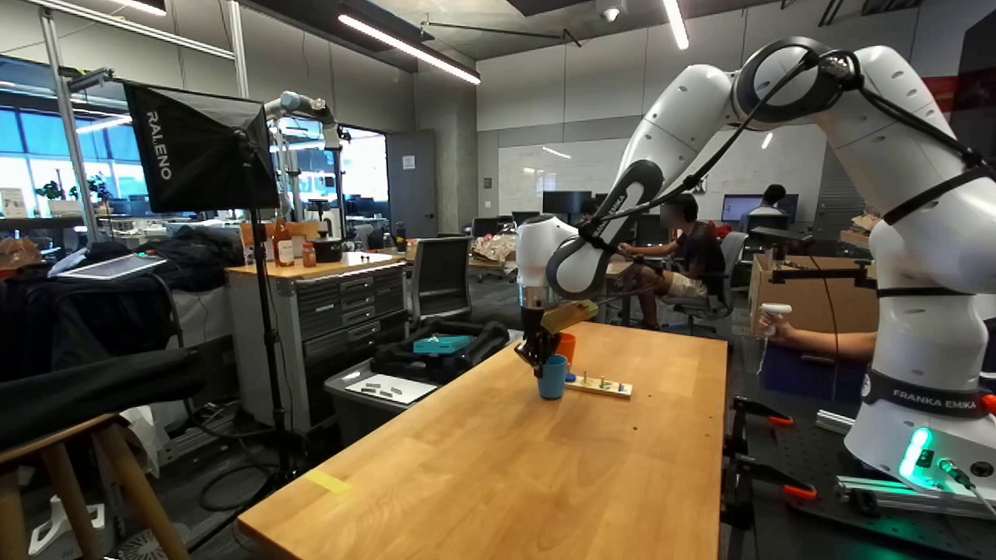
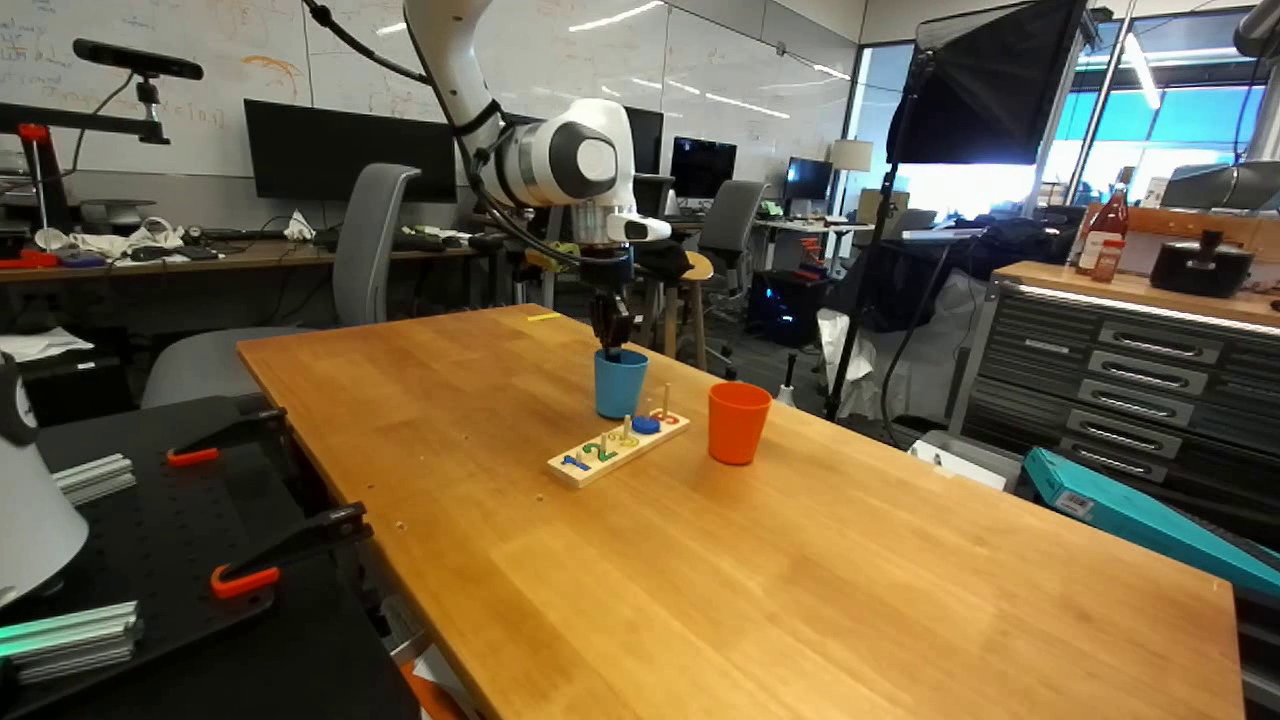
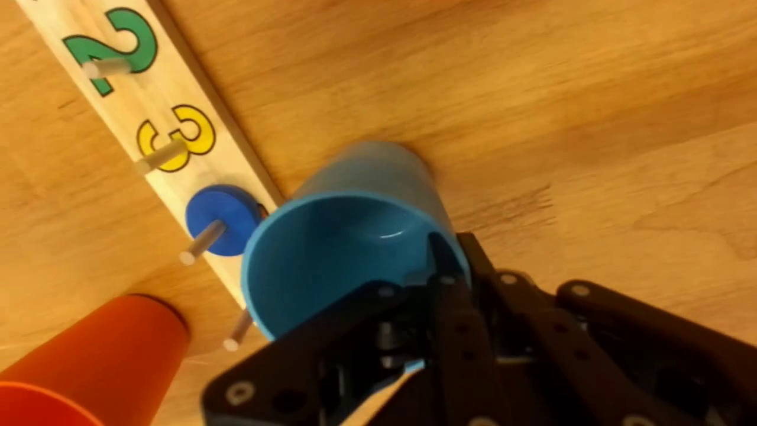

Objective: Put the blue cup in the orange cup

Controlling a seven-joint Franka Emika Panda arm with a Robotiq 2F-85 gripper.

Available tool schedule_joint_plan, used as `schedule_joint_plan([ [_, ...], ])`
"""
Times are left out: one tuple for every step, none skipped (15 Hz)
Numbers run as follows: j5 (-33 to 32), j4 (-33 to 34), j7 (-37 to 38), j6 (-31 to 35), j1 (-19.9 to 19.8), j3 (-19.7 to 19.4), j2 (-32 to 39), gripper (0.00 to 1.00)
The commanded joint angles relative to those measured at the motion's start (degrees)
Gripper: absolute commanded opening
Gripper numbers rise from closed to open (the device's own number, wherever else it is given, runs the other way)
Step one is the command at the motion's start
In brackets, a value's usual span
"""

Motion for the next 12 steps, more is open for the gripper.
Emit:
schedule_joint_plan([
  [2.0,3.5,-0.3,-3.1,-1.0,-1.2,0.0,0.02],
  [2.5,4.4,-0.4,-3.8,-1.3,-1.1,-0.5,0.02],
  [2.8,5.9,-0.5,-4.8,-1.6,-1.0,-1.3,0.02],
  [2.9,7.2,-0.3,-5.6,-1.7,-1.0,-1.9,0.02],
  [2.8,8.7,-0.2,-6.4,-1.8,-1.2,-2.4,0.02],
  [2.5,10.0,0.2,-7.0,-1.8,-1.4,-2.8,0.02],
  [2.0,11.3,0.3,-7.7,-1.8,-1.7,-3.2,0.02],
  [1.7,12.5,0.7,-8.5,-2.0,-2.1,-3.4,0.02],
  [1.3,13.5,1.0,-9.2,-2.2,-2.5,-3.4,0.02],
  [0.7,14.3,1.6,-9.9,-2.3,-3.2,-3.3,0.02],
  [-0.3,15.0,2.8,-10.7,-2.3,-4.4,-2.9,0.02],
  [-1.2,15.6,4.0,-11.5,-2.2,-5.5,-2.6,0.02],
])
